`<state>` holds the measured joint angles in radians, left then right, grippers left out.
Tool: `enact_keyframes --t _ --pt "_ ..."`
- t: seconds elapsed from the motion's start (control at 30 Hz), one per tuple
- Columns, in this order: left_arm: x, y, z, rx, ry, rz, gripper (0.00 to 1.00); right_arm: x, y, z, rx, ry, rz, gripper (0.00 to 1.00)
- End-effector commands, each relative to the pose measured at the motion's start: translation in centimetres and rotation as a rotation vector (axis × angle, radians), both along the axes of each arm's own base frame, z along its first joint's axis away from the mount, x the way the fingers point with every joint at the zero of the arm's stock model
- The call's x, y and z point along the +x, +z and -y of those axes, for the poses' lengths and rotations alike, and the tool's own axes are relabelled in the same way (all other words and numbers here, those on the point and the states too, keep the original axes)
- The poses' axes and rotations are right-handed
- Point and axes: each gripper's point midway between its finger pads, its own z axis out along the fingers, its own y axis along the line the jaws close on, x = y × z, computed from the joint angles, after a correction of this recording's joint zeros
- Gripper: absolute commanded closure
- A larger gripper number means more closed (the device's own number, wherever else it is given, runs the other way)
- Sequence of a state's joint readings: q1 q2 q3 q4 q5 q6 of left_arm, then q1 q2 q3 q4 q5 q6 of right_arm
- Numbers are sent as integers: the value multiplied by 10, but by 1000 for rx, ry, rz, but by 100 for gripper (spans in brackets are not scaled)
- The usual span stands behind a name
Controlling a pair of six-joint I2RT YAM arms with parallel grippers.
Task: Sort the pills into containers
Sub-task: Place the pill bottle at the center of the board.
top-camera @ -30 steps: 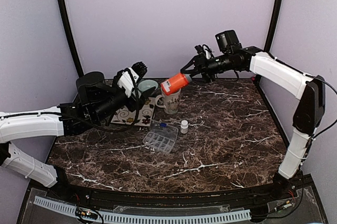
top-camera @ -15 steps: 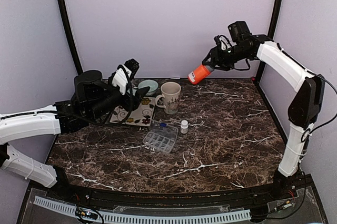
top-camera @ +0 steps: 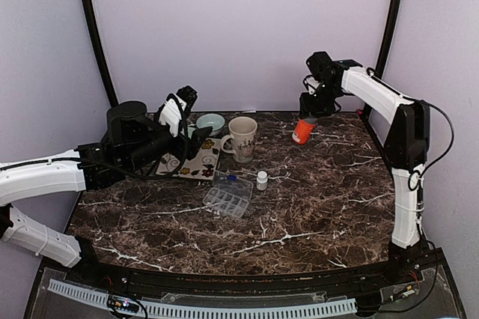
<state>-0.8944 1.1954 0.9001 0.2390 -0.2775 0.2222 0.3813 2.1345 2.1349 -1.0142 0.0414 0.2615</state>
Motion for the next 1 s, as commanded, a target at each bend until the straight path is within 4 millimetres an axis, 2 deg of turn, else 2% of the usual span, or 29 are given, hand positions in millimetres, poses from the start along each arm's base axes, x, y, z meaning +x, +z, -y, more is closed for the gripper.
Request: enact_keyframes --t 0.0,0.23,0.67,0.8,0.97 --pt "-2 16 -8 -46 12 12 26 12 7 25 -150 -45 56 100" --pt "-1 11 -8 -51 11 -1 26 13 -15 41 -261 -66 22 100" --pt "-1 7 -9 -53 10 -24 26 18 -52 42 -296 -58 -23 100" --pt "0 6 -8 -52 9 -27 26 16 -59 41 -295 -54 -35 96" --pt "1 5 -7 -55 8 -33 26 13 -67 42 -297 -54 -45 85"
